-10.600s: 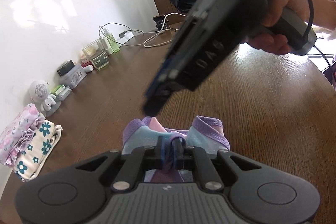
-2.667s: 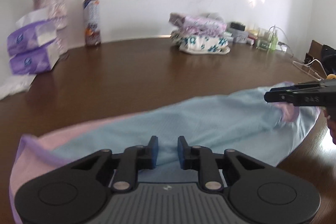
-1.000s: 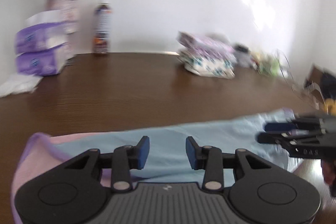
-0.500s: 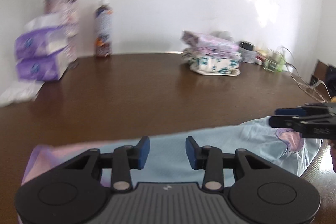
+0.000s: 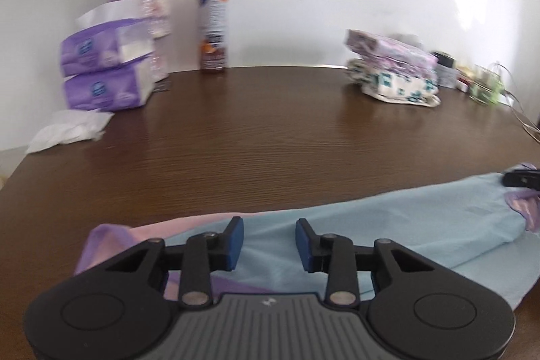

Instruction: Fold clothes

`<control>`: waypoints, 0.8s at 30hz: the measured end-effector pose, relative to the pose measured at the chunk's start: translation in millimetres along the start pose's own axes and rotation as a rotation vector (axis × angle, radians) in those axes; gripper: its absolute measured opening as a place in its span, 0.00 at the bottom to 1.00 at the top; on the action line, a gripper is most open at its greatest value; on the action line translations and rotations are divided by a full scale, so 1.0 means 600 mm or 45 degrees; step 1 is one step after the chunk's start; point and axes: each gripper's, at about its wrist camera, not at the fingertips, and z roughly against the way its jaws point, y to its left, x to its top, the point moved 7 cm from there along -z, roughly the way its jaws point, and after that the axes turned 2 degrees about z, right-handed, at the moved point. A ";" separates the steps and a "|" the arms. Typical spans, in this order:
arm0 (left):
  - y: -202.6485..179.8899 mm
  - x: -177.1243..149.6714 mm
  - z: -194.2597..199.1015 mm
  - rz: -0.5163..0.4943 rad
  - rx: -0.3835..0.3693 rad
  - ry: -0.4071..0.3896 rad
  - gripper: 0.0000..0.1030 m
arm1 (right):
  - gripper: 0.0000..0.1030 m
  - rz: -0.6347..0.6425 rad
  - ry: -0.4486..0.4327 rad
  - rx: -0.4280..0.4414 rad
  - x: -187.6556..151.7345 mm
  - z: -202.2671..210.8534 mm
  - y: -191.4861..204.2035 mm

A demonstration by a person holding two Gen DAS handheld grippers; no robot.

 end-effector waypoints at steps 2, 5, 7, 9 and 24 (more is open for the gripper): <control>0.011 0.000 0.003 0.019 0.012 -0.003 0.31 | 0.38 -0.004 -0.005 -0.009 -0.001 0.001 -0.007; 0.015 -0.001 0.006 0.025 0.019 -0.006 0.31 | 0.39 -0.035 -0.013 0.005 0.001 0.008 -0.001; 0.014 -0.001 0.007 0.017 0.025 -0.006 0.31 | 0.39 -0.022 -0.046 0.095 0.007 0.026 0.028; 0.012 -0.002 0.006 0.009 0.029 -0.006 0.32 | 0.39 0.051 -0.074 0.208 0.011 0.046 0.073; 0.025 -0.003 0.015 0.082 -0.052 -0.021 0.32 | 0.39 0.185 -0.001 0.242 -0.036 0.060 0.127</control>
